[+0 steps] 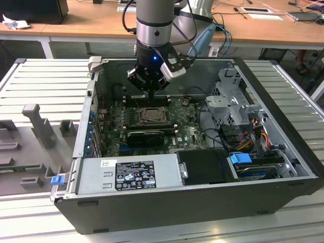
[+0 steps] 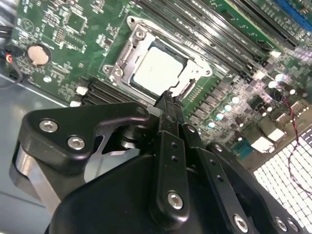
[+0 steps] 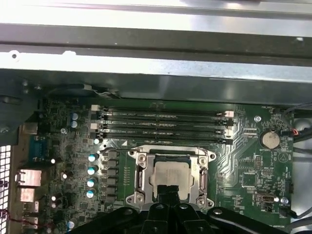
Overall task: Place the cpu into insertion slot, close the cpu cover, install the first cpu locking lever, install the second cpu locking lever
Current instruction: 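Install the first cpu locking lever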
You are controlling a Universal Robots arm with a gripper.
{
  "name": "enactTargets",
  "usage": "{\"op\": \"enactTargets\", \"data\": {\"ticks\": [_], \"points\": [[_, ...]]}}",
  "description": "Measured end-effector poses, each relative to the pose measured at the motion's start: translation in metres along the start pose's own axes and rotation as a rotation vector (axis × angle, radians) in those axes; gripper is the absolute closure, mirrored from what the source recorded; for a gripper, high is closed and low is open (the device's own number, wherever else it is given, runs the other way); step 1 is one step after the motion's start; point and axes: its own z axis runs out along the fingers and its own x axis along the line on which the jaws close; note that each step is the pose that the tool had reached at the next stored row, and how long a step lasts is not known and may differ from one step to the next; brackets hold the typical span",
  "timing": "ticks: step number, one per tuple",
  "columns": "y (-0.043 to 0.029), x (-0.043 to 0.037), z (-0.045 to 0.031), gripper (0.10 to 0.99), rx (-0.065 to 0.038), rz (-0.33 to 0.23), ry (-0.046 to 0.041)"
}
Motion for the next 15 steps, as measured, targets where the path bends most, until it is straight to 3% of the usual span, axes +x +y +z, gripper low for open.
{"op": "enactTargets", "data": {"ticks": [15], "points": [[0.0011,0.0255,0.0003,0.98,0.0,0.0,0.0]]}}
